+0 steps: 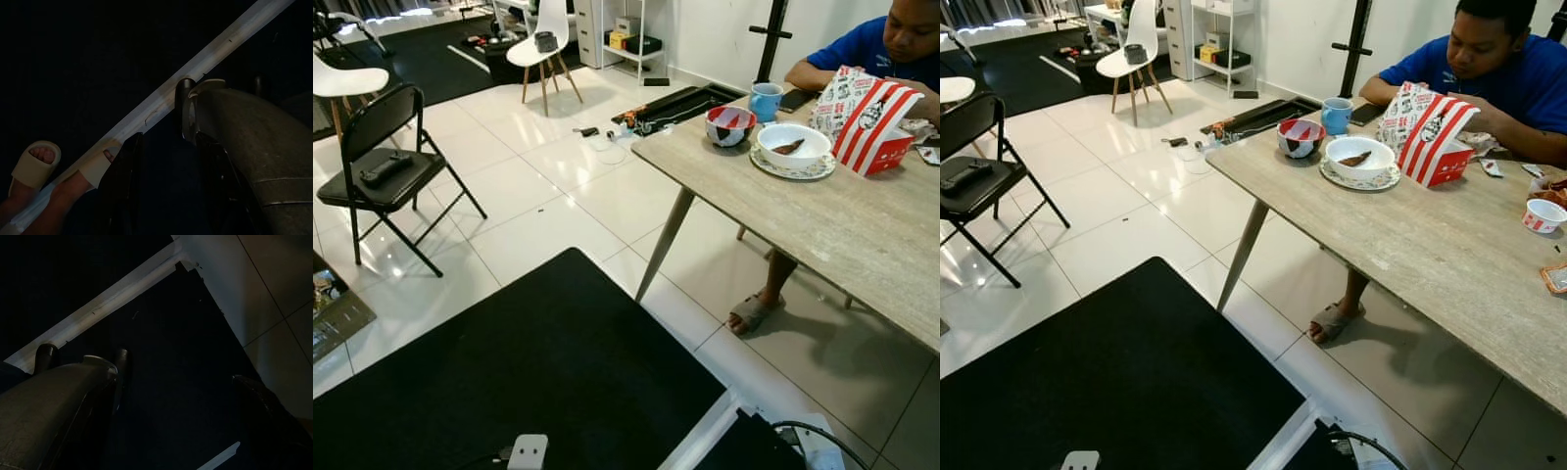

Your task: Restocking fridge

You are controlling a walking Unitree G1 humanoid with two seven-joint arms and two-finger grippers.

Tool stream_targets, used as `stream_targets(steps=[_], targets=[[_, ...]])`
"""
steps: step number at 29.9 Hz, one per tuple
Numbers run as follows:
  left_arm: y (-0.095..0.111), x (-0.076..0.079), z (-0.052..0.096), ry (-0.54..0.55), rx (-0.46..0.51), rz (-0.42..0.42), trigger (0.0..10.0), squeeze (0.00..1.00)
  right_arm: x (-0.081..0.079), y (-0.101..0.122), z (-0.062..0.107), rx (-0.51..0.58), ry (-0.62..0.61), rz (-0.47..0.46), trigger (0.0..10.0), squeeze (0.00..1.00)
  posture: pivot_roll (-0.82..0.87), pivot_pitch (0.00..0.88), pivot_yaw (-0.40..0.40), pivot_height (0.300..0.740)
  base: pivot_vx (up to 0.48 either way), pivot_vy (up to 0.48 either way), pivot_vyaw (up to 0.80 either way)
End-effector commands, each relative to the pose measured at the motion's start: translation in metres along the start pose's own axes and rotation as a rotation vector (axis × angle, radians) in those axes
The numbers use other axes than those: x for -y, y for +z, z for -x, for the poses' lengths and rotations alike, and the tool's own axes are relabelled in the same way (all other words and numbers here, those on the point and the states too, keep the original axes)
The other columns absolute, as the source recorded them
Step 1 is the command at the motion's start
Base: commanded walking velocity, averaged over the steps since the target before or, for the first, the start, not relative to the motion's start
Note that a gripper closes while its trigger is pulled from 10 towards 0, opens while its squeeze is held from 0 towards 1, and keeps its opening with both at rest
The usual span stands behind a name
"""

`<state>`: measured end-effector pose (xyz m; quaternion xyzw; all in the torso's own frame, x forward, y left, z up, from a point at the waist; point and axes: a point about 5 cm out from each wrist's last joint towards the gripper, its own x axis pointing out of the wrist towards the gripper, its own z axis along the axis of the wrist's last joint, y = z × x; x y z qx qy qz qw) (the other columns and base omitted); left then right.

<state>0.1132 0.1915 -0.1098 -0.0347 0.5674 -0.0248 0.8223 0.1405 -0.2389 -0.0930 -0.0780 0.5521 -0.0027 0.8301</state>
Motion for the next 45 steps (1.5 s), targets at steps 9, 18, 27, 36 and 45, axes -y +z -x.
stream_targets(steps=[9,18,27,36,45], targets=[[-0.017,0.004,0.001,-0.001,-0.063,0.005,10.0,0.00,-0.001,0.000,0.000,0.002,0.005,-0.015,10.0,0.00,-0.03,0.000,0.018,0.740,0.000,0.000,0.00],[-0.025,0.001,0.003,0.001,-0.074,0.004,10.0,0.00,-0.002,0.000,0.000,0.005,0.009,-0.019,10.0,0.00,-0.03,0.000,0.019,0.740,0.000,0.000,0.00],[-0.022,0.004,0.001,-0.004,-0.069,0.007,10.0,0.00,-0.002,0.000,0.000,0.004,0.010,-0.015,10.0,0.00,-0.03,0.000,0.019,0.740,0.000,0.000,0.00],[-0.021,0.005,0.001,-0.011,-0.071,0.005,10.0,0.00,-0.001,0.001,0.000,0.005,0.010,-0.011,10.0,0.00,-0.03,0.000,0.020,0.740,0.000,0.000,0.00],[-0.020,0.005,0.001,-0.013,-0.069,0.006,10.0,0.00,0.000,0.004,0.000,0.006,0.007,-0.010,10.0,0.00,-0.04,0.000,0.020,0.740,0.000,0.000,0.00]])
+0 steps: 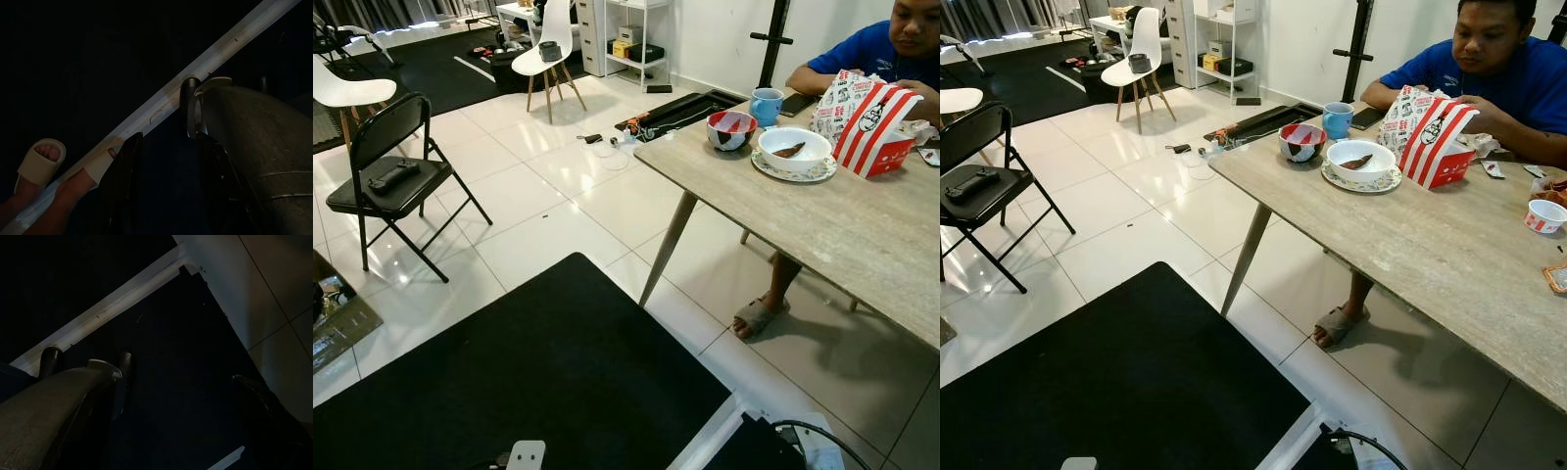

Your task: Restocking fridge

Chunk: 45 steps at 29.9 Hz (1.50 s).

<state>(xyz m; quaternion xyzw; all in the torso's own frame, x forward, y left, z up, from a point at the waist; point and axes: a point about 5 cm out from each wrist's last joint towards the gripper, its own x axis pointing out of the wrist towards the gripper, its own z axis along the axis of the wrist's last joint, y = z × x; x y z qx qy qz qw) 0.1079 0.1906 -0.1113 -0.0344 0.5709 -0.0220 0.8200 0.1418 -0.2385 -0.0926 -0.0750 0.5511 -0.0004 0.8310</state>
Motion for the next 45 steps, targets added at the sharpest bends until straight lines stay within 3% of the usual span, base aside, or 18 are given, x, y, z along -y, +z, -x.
stream_targets(steps=[1,15,24,33,45], targets=[[-0.015,0.004,0.001,-0.018,-0.061,0.003,10.0,0.00,0.000,0.002,0.000,0.002,0.000,-0.008,10.0,0.00,-0.04,0.000,0.020,0.740,0.000,0.000,0.00],[-0.012,0.002,0.001,-0.007,-0.053,0.011,10.0,0.00,0.001,0.005,0.000,0.001,-0.002,0.008,10.0,0.00,-0.03,0.000,0.019,0.740,0.000,0.000,0.00],[-0.005,-0.005,0.001,0.017,-0.032,0.068,10.0,0.00,0.002,0.007,0.000,0.003,-0.009,-0.010,10.0,0.00,-0.03,0.000,0.023,0.740,0.000,0.000,0.00],[-0.005,-0.006,0.001,0.020,-0.025,0.132,10.0,0.00,0.003,-0.004,0.001,-0.014,-0.008,-0.026,10.0,0.00,-0.03,0.000,0.024,0.740,0.000,0.000,0.00],[-0.002,-0.006,0.001,0.018,-0.013,0.134,10.0,0.00,0.004,-0.008,0.001,-0.017,0.000,-0.028,10.0,0.00,-0.03,0.000,0.016,0.740,0.000,0.000,0.00]])
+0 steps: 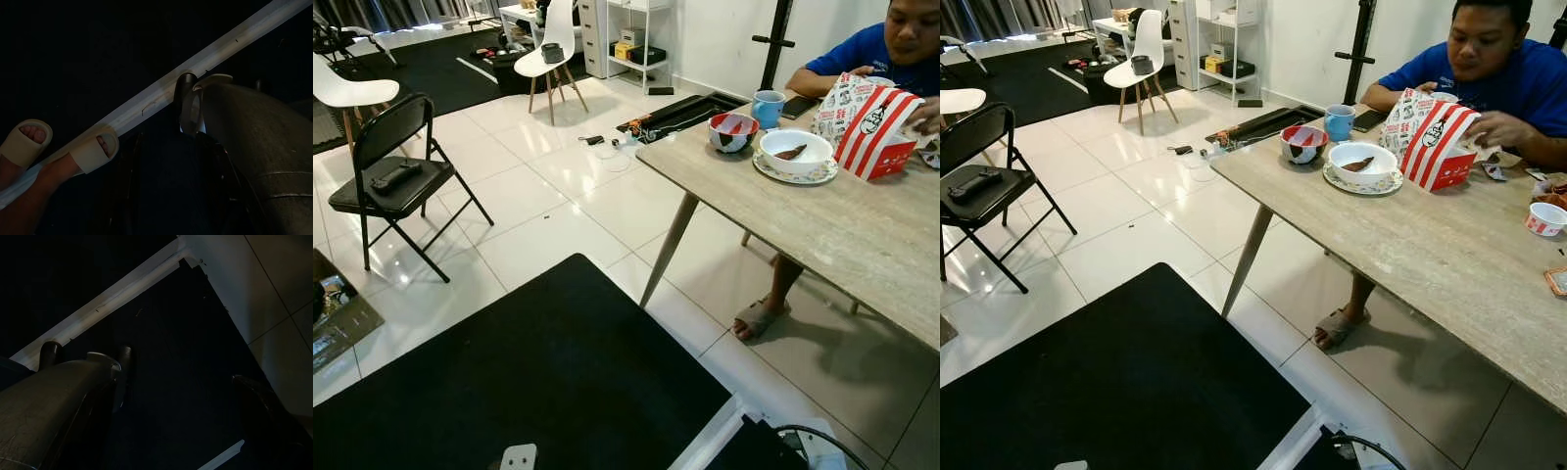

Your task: Restocking fridge

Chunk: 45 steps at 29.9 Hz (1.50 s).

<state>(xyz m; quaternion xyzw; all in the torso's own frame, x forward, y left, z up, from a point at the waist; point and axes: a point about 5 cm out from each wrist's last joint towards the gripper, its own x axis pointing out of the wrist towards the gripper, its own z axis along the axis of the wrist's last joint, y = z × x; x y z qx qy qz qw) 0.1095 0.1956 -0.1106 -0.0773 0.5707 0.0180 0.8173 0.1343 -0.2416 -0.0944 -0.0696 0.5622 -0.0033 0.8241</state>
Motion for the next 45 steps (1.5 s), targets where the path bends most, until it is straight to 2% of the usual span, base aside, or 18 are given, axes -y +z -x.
stream_targets(steps=[1,19,45], targets=[[-0.0040,-0.0018,0.0006,0.004,-0.015,0.021,10.0,0.00,0.0018,-0.0004,0.0004,0.009,-0.002,-0.017,10.0,0.00,-0.03,0.000,0.016,0.740,0.000,0.000,0.00],[-0.0029,-0.0007,0.0003,-0.006,-0.011,0.022,10.0,0.00,0.0005,0.0004,0.0002,0.012,0.004,-0.026,10.0,0.00,-0.03,0.000,0.013,0.740,0.000,0.000,0.00],[-0.0016,-0.0038,0.0009,-0.002,-0.014,0.005,10.0,0.00,-0.0032,-0.0017,-0.0002,0.010,0.012,-0.042,10.0,0.00,-0.03,0.000,0.024,0.740,0.256,0.000,0.00]])
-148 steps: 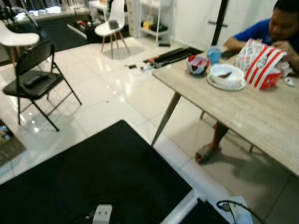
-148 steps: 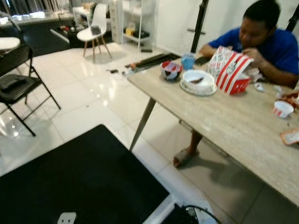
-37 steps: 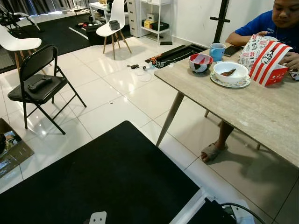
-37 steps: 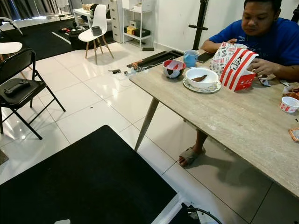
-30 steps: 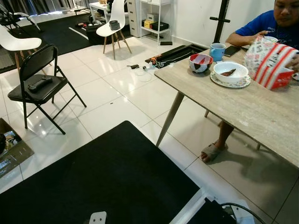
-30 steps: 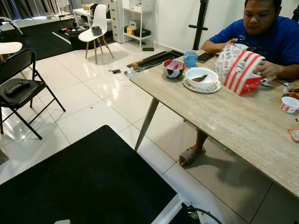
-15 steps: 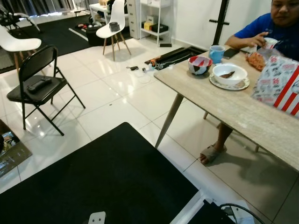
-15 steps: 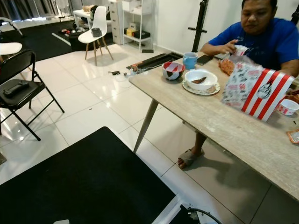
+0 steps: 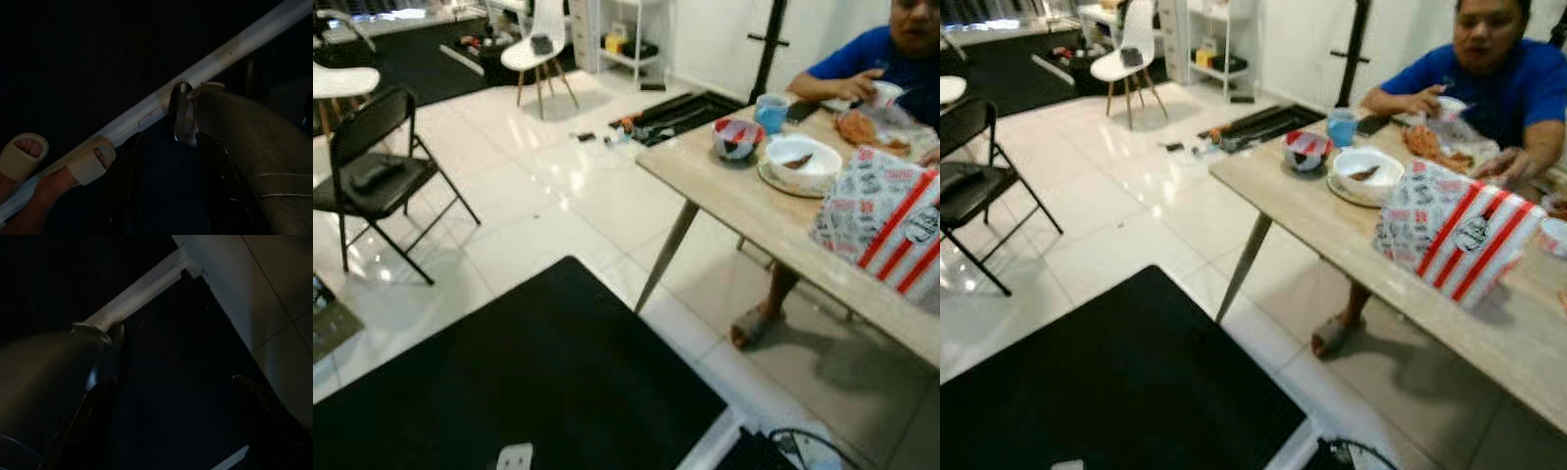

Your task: Restocking fridge

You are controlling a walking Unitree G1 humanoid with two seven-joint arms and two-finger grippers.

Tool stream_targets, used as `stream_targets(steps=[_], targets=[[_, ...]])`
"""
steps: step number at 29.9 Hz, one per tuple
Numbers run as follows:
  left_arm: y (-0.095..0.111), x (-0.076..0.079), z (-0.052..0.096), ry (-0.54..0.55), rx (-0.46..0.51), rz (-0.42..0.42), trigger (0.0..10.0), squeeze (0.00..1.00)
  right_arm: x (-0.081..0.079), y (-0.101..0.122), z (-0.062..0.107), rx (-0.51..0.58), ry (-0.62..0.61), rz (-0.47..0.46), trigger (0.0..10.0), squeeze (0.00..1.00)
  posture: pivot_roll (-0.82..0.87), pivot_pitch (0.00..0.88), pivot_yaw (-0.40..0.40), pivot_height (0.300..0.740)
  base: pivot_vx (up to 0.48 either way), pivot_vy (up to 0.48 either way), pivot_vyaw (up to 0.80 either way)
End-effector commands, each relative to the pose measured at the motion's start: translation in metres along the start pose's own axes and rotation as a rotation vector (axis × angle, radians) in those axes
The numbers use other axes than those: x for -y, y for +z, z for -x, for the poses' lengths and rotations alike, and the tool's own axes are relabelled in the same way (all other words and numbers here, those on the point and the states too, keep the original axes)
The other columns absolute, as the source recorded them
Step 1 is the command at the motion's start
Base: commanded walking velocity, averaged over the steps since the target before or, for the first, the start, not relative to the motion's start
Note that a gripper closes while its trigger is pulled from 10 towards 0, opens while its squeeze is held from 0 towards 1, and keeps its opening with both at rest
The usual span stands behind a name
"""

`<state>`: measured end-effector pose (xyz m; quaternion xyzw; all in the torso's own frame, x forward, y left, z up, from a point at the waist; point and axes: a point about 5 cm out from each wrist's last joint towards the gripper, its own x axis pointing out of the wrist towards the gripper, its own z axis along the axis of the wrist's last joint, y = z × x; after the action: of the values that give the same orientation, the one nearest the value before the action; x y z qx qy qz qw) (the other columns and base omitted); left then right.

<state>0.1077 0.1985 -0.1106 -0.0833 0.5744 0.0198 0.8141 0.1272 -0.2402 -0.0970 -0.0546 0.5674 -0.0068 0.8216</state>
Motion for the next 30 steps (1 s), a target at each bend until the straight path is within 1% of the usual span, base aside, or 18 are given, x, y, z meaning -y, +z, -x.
stream_targets(steps=[1,6,10,12,15,21,23,26,27,30], targets=[[0.000,-0.001,0.000,0.001,-0.005,-0.007,10.0,0.00,-0.001,0.006,0.000,0.022,0.001,-0.013,10.0,0.00,-0.03,0.000,0.024,0.740,0.255,0.000,0.00],[0.000,-0.002,0.000,0.015,-0.001,0.005,10.0,0.00,-0.003,0.007,-0.001,0.020,0.004,-0.011,10.0,0.00,-0.03,0.000,0.024,0.740,0.051,0.000,0.00],[-0.001,-0.003,0.001,0.013,-0.003,-0.004,10.0,0.00,-0.002,0.006,-0.001,0.016,0.002,-0.006,10.0,0.00,-0.03,0.000,0.019,0.740,0.000,0.000,0.00],[-0.002,-0.003,0.001,0.012,-0.005,-0.019,10.0,0.00,0.002,0.005,0.000,0.005,-0.003,0.009,10.0,0.00,-0.03,0.000,0.014,0.740,0.000,0.000,-0.48],[-0.003,-0.002,0.001,0.013,-0.002,-0.006,10.0,0.00,0.008,0.004,0.001,0.000,-0.008,0.012,10.0,0.00,-0.02,0.000,0.013,0.740,0.000,0.000,-0.75],[-0.004,-0.002,0.001,0.012,-0.005,-0.015,10.0,0.00,0.011,0.006,0.002,0.004,-0.008,0.018,10.0,0.00,-0.02,0.000,0.016,0.740,0.000,0.000,-0.75],[-0.004,-0.002,0.000,0.015,-0.005,-0.015,10.0,0.00,0.011,0.007,0.002,0.008,-0.006,0.019,10.0,0.00,-0.02,0.000,0.016,0.740,0.000,0.000,-0.75],[0.001,-0.001,0.000,-0.001,0.011,-0.024,10.0,0.00,0.009,0.009,0.001,0.013,0.000,0.026,10.0,0.00,-0.02,0.000,0.018,0.740,0.000,0.000,-0.75],[0.005,-0.001,0.000,-0.012,0.020,-0.029,10.0,0.00,0.006,0.010,0.001,0.021,0.013,0.019,10.0,0.00,-0.02,0.000,0.016,0.740,0.000,0.000,-0.49],[0.003,-0.003,0.001,-0.014,0.016,-0.040,10.0,0.00,0.003,0.012,0.000,0.030,0.023,0.028,10.0,0.00,-0.02,0.000,0.017,0.740,0.175,0.000,-0.16]])
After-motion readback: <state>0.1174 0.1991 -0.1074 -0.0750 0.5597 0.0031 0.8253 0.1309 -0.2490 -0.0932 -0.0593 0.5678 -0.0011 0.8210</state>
